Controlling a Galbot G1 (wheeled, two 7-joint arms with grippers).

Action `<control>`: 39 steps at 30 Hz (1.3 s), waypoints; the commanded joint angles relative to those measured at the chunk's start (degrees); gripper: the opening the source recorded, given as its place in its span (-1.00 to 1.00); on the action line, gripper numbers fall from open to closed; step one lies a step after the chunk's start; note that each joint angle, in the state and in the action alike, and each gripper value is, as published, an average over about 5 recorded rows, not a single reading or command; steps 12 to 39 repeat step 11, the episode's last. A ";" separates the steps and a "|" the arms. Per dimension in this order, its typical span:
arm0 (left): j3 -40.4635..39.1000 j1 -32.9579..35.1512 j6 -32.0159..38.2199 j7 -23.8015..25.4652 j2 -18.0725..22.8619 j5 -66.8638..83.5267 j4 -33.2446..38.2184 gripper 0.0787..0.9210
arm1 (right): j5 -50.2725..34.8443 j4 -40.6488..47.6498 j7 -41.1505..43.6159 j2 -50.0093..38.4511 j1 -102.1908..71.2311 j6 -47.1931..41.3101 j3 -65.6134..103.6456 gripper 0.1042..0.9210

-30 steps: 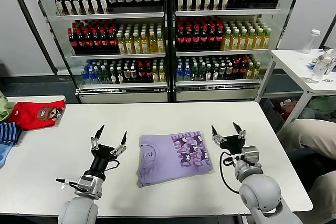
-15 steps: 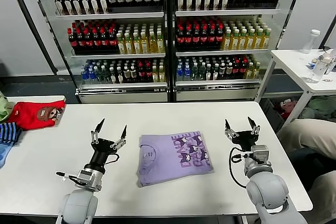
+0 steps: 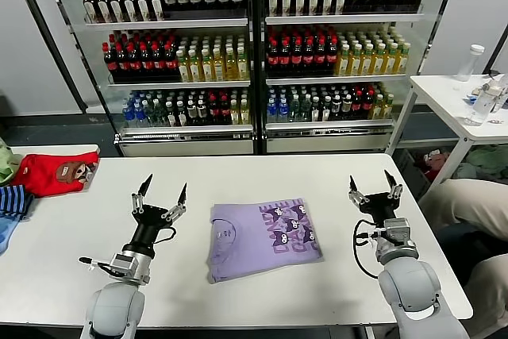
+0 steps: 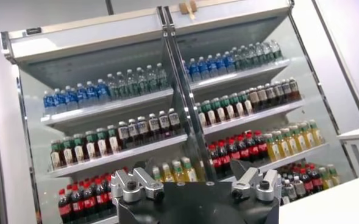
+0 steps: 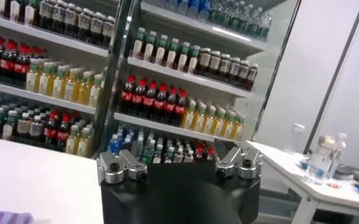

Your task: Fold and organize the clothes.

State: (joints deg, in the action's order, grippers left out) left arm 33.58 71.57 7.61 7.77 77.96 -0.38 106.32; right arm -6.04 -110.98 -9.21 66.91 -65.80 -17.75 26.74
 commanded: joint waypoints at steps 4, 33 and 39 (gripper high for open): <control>0.54 0.34 0.45 0.10 0.80 0.61 -0.78 0.77 | 2.78 5.16 0.38 -1.40 2.06 4.03 -0.79 0.76; 1.64 -2.40 -1.03 -1.04 -0.19 0.62 -3.84 0.77 | 4.84 8.07 0.75 -0.79 5.07 5.09 -4.63 0.76; 1.64 -2.40 -1.03 -1.04 -0.19 0.62 -3.84 0.77 | 4.84 8.07 0.75 -0.79 5.07 5.09 -4.63 0.76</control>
